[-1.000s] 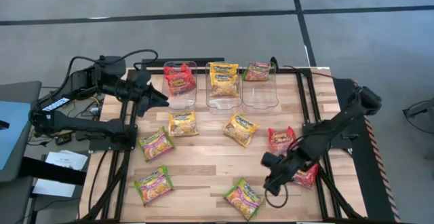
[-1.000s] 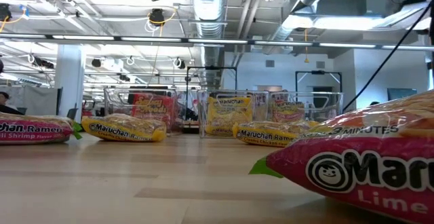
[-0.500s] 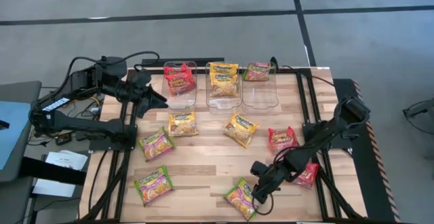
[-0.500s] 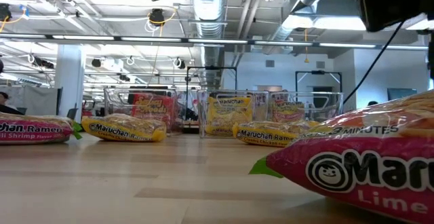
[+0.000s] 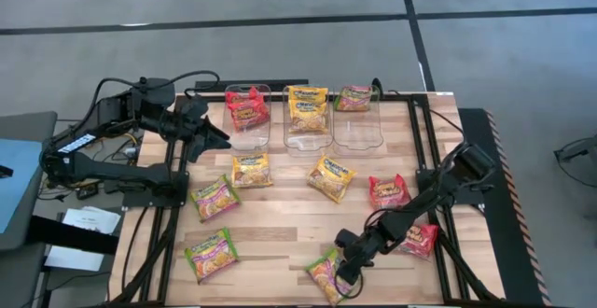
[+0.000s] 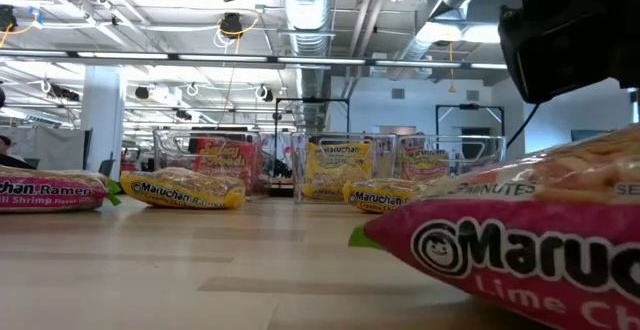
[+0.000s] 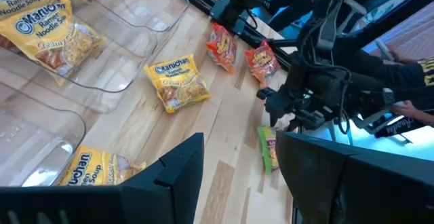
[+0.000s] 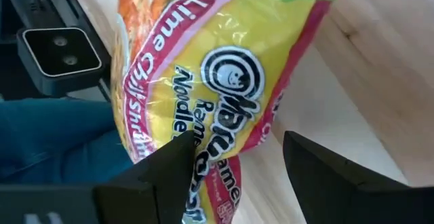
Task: Sort Maruchan noodles
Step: Put the green noodle pack into the right transparent bin
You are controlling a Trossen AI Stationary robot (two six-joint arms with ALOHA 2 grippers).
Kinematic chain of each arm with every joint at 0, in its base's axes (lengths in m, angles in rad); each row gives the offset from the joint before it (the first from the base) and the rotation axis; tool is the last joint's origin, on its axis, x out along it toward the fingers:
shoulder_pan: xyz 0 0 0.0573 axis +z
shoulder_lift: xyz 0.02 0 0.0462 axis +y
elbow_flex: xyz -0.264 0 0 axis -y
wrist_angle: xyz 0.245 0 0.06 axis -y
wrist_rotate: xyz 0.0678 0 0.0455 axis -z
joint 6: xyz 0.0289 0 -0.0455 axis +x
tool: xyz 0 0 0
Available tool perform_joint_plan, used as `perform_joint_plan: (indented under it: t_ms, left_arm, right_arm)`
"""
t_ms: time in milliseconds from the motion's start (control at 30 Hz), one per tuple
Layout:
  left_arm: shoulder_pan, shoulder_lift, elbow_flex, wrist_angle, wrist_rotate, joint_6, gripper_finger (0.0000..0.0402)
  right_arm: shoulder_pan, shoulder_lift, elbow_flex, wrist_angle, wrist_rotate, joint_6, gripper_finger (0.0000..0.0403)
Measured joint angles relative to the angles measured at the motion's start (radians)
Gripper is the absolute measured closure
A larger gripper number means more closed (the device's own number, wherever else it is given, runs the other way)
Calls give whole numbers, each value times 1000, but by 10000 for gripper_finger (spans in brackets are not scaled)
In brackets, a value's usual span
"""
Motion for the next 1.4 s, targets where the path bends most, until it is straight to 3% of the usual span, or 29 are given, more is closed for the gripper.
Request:
perform_joint_plan:
  t_ms: [167, 400, 467, 833, 1167, 1400]
  left_arm:
    - [0, 0, 0, -7, -10, 0, 230]
    - [0, 0, 0, -8, -11, 0, 230]
    - [0, 0, 0, -7, -14, 0, 230]
    - [0, 0, 0, -7, -81, 0, 230]
    - [0, 0, 0, -8, -88, -6, 230]
    - [0, 0, 0, -8, -135, -10, 230]
  right_arm:
    - [-12, 5, 3, 1, -7, 0, 206]
    - [-40, 5, 3, 6, -110, -55, 364]
    - [-49, 2, 3, 1, -125, -91, 390]
    - [-151, -183, 2, -313, -113, -336, 398]
    - [-285, -456, 2, -557, 33, -546, 400]
    - [-401, -586, 2, -698, 46, -710, 400]
